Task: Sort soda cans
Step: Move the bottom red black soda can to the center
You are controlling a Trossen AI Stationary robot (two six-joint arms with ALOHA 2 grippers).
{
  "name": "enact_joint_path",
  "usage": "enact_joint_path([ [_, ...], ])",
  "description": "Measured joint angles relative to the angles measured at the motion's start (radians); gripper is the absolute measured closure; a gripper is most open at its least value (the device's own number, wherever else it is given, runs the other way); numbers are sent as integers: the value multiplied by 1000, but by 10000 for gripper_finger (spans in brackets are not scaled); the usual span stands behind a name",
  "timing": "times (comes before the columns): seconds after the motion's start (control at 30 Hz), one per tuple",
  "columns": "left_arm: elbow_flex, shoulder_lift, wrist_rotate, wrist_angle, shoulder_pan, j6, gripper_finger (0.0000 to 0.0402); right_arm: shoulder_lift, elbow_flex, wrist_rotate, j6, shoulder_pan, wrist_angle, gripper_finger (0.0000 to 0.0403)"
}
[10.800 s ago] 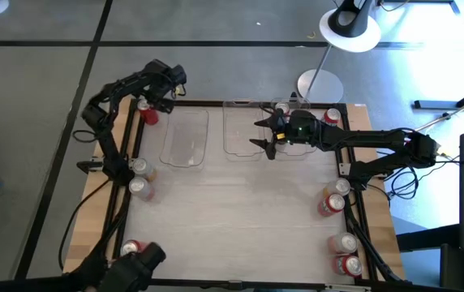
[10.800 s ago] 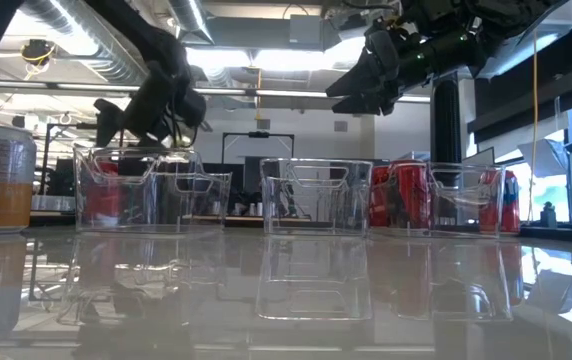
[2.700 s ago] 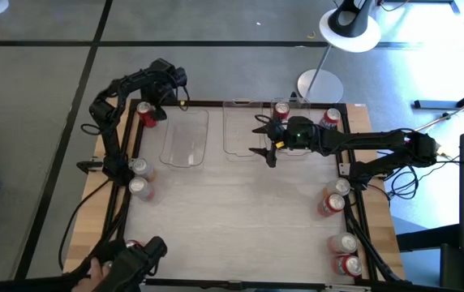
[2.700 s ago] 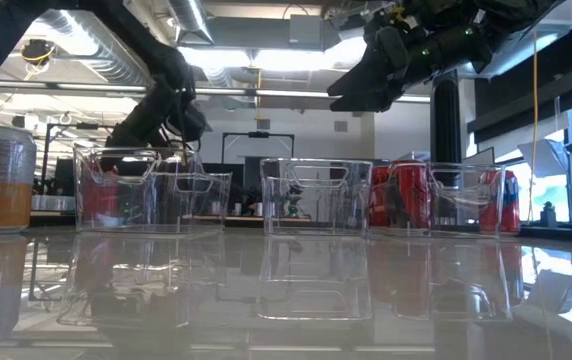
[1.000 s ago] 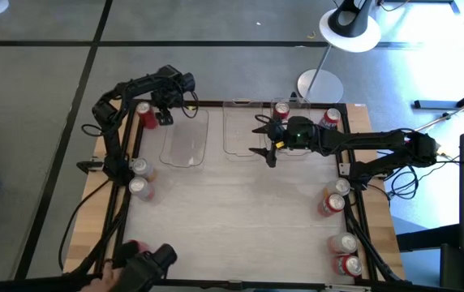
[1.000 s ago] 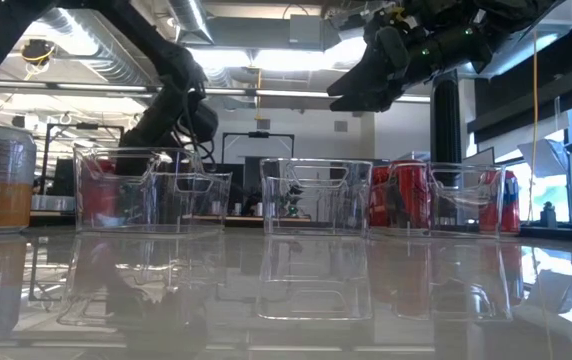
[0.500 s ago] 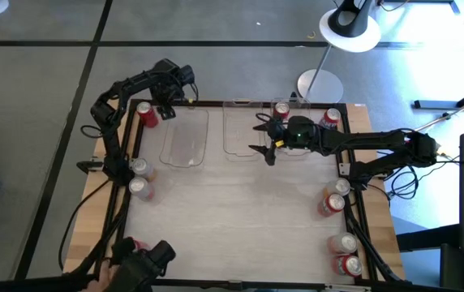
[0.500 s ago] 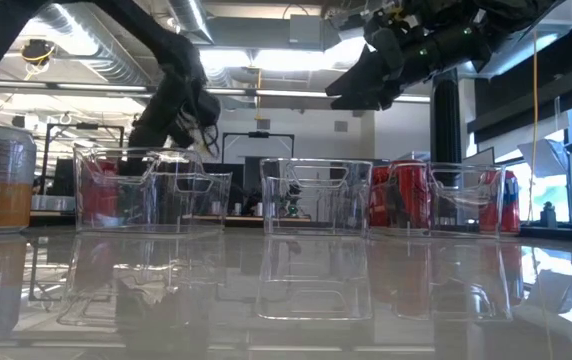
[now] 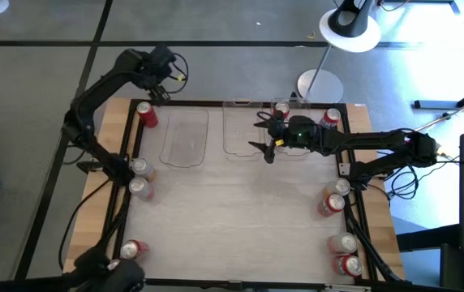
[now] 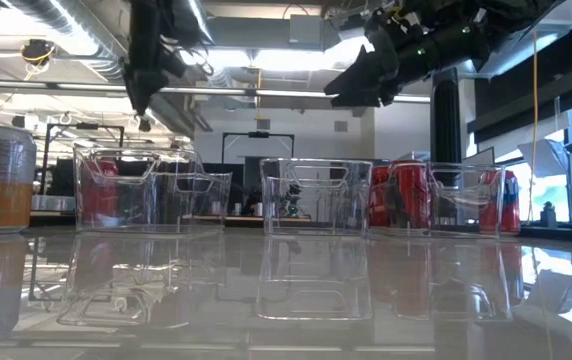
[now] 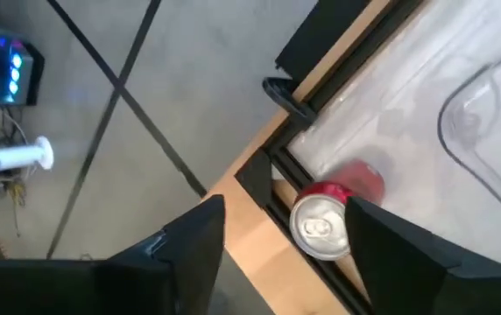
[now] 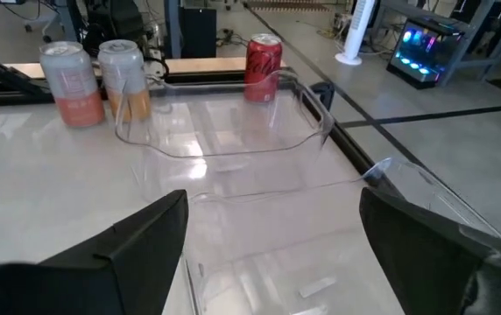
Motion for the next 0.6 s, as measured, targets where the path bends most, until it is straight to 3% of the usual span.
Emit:
enact_joint_path([
  [0.13,0,-16,-5,-31,1,-33,152,0,0,0,1,0,-3,66],
  [0.4,-2,5,1,-73,3,-159,15,0,0,0,-2,0,-1,66],
  [0.6,-2,15,11,-54,-23,-148,29,0,0,0,-5,0,-1,66],
])
